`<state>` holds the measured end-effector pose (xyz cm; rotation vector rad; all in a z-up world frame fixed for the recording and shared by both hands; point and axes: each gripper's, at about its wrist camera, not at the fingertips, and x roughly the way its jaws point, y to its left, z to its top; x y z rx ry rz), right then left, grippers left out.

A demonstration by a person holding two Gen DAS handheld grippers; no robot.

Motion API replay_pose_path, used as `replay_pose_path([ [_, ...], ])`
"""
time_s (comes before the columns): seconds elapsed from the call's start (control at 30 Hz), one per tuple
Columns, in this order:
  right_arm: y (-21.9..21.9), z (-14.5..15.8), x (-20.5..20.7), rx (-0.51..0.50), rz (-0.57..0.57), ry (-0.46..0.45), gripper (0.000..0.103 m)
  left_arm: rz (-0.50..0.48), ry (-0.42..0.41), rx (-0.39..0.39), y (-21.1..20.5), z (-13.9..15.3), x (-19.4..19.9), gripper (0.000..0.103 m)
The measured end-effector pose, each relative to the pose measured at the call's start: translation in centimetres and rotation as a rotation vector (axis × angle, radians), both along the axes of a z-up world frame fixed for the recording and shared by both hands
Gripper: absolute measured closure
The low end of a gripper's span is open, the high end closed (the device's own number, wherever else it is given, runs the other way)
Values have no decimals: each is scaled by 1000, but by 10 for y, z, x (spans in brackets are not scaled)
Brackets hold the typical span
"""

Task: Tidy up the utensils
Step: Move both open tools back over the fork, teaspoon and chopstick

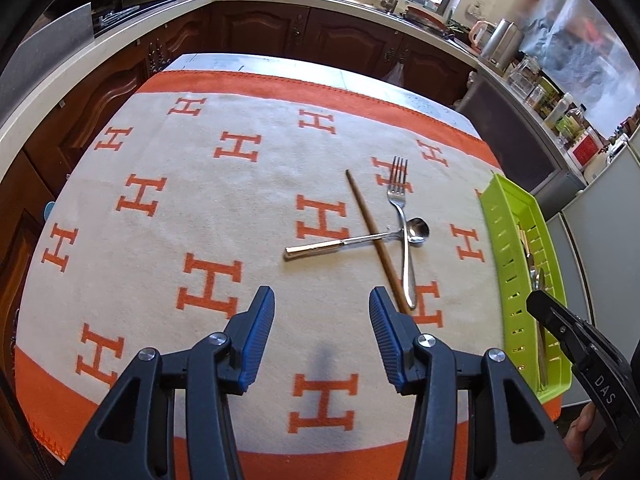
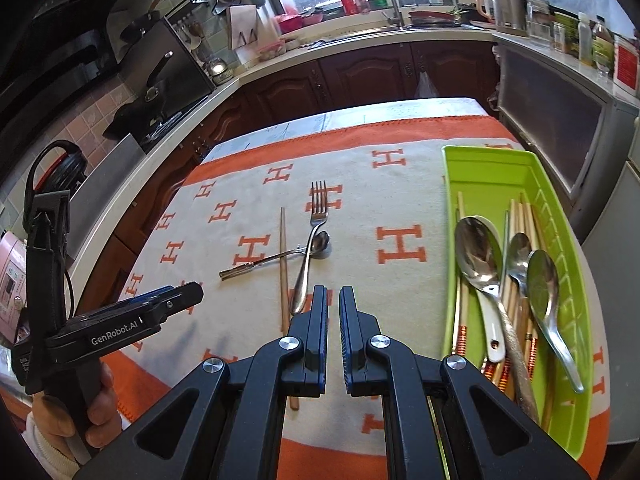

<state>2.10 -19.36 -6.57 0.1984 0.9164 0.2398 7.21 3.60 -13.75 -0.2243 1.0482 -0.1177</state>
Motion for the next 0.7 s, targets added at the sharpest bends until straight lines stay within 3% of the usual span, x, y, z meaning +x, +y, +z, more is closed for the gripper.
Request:
replay_pose_path([
  [0.1, 10, -3, 14, 2, 22, 23, 97, 3, 5, 15, 3, -4, 7, 54],
  [0.23, 22, -9, 34, 6, 64, 75, 92, -8, 9, 50, 6, -9, 20, 46],
  [0.3, 29, -17, 44, 14, 83, 105, 87, -10, 6, 74, 7, -10, 26, 45],
  [0.57, 70, -47, 65, -3, 185, 170, 87, 18, 9, 88, 22, -16, 42, 45],
  [0.7, 79, -60, 77, -9, 188, 195, 87, -74, 9, 125, 10, -19, 56, 42],
])
